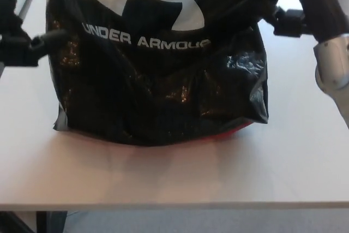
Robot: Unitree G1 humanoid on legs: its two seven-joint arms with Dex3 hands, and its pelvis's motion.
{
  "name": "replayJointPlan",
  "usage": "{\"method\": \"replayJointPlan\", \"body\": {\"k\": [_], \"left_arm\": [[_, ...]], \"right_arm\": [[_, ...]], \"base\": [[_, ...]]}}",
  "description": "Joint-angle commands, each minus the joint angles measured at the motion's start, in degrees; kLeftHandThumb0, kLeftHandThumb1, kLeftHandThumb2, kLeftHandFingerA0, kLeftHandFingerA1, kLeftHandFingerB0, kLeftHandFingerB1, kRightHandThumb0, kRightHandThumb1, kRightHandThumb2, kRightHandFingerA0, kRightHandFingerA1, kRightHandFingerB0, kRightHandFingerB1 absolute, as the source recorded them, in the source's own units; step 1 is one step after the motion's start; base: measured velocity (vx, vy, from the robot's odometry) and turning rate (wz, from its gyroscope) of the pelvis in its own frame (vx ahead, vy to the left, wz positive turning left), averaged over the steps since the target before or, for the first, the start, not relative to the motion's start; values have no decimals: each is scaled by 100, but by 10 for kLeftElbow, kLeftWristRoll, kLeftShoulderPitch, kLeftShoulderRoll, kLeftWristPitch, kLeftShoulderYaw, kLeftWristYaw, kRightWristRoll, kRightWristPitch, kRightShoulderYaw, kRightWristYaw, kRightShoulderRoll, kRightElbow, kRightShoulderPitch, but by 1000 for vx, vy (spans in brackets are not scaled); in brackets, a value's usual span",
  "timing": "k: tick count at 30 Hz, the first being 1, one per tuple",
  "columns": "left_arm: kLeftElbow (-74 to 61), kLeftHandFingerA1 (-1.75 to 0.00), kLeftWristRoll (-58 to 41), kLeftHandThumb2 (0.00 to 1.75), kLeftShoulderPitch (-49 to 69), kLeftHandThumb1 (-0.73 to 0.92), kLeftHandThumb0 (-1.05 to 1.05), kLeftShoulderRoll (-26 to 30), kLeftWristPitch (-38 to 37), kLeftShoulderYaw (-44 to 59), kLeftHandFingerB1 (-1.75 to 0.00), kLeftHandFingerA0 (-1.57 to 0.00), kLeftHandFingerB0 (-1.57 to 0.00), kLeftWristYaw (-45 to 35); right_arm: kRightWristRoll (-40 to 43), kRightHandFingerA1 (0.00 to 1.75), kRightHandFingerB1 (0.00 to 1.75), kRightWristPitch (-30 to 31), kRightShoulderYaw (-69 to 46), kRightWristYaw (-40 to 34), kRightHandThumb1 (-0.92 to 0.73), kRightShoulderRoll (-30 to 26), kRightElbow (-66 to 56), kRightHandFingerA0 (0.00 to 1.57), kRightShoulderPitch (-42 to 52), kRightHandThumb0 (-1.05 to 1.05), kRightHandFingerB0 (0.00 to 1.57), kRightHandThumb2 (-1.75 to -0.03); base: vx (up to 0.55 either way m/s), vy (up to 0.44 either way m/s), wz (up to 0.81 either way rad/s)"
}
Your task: A plastic bag is kept infront of the robot in the middle of the desk and the robot uses both its hands to grab it from the top and lifts it up and then releases it.
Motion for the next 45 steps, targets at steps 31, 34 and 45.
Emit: {"method": "replayJointPlan", "body": {"k": [31,34,45], "left_arm": [[-156,-31,-118,66,654,89,-70,-146,-320,165,-28,-22,-21,-27],[-149,-31,-132,67,659,89,-70,-148,-338,169,-27,-21,-20,-33],[-140,-32,-130,67,663,85,-70,-159,-380,179,-28,-23,-20,-33]], "right_arm": [[150,32,0,85,-171,263,-75,-120,-556,4,542,-80,0,-68],[133,25,6,86,-199,275,-64,-146,-577,2,567,-92,0,-101],[313,24,7,24,-330,384,-58,-220,-442,0,579,-89,0,-100]], "base": [[0,0,0],[0,0,0],[0,0,0]]}}
